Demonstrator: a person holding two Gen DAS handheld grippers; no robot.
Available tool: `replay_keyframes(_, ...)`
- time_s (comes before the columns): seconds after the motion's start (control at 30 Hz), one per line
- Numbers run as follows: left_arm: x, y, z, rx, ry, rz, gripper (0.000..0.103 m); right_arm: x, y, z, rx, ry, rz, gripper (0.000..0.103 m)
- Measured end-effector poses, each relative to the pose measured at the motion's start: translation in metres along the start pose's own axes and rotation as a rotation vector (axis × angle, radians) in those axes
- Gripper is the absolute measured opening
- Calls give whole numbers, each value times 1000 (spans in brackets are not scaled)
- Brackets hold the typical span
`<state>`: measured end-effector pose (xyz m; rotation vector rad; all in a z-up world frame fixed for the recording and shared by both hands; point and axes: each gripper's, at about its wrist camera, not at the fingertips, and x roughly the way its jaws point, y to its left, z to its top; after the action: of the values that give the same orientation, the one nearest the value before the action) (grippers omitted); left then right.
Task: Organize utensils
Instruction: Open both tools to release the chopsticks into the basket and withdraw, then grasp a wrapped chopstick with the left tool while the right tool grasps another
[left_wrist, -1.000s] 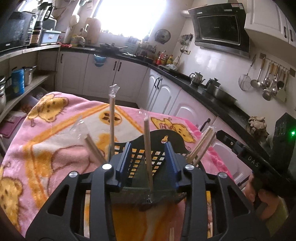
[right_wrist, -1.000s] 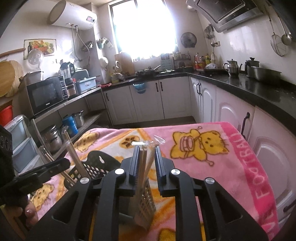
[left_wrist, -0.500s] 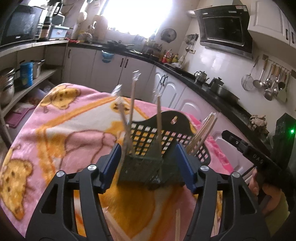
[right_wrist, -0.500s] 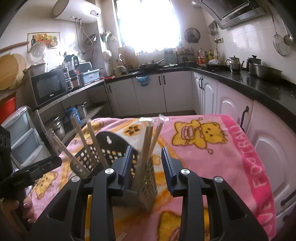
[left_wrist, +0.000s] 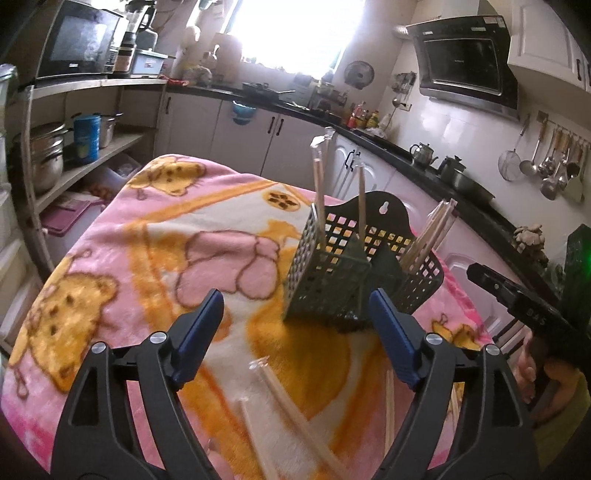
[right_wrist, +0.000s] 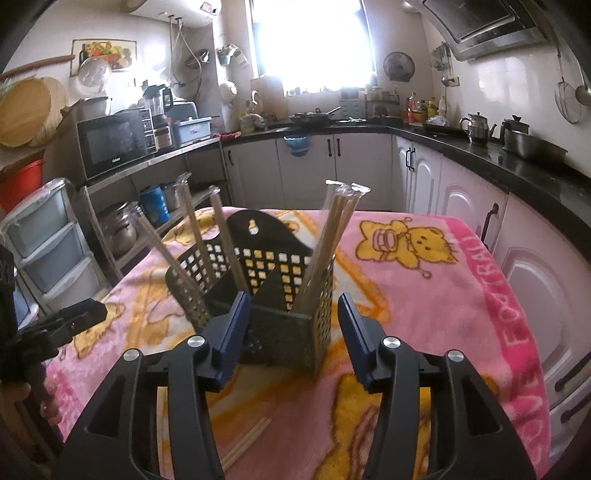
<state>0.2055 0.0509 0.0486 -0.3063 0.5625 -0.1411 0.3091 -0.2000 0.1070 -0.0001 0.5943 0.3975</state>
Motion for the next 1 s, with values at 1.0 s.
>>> replay_keyframes(1.0,-41,27,-57,-12,38,104,78,-20,42,-63,-100,112,87,50)
